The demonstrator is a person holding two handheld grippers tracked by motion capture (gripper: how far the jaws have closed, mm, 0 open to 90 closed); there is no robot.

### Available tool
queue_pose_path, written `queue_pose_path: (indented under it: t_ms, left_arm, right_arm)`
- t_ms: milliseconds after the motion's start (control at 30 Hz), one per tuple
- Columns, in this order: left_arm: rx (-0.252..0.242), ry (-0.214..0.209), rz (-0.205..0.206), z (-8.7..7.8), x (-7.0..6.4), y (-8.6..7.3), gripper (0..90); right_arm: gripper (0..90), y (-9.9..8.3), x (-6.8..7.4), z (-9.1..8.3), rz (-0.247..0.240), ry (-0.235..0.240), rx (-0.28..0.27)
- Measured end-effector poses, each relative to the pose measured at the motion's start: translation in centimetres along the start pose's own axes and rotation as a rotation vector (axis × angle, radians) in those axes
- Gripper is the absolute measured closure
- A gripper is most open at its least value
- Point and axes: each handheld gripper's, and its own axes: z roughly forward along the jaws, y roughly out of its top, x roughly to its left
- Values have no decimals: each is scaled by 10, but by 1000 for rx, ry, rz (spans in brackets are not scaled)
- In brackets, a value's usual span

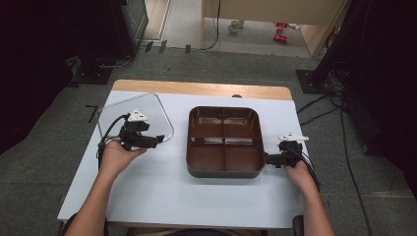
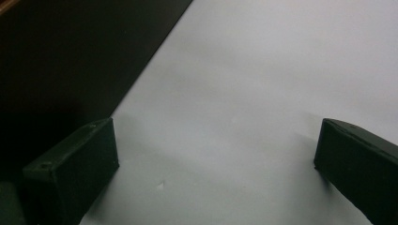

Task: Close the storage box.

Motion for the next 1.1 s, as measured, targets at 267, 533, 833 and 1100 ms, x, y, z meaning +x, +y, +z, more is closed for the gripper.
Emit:
queue_pose_path:
  t_ms: [267, 533, 833, 1100]
  left_arm:
    - [0, 30, -26, 3, 22, 4, 266]
    - [-1, 68, -55, 8, 47, 5, 298]
    - [-2, 107, -81, 14, 75, 4, 306]
    - [-16, 134, -115, 20, 96, 1, 324]
  right_arm:
    - [0, 0, 0, 0, 0, 0, 0]
    - [0, 0, 0, 0, 0, 0, 0]
    - [0, 0, 0, 0, 0, 1, 0]
    - [0, 0, 0, 0, 0, 0, 0]
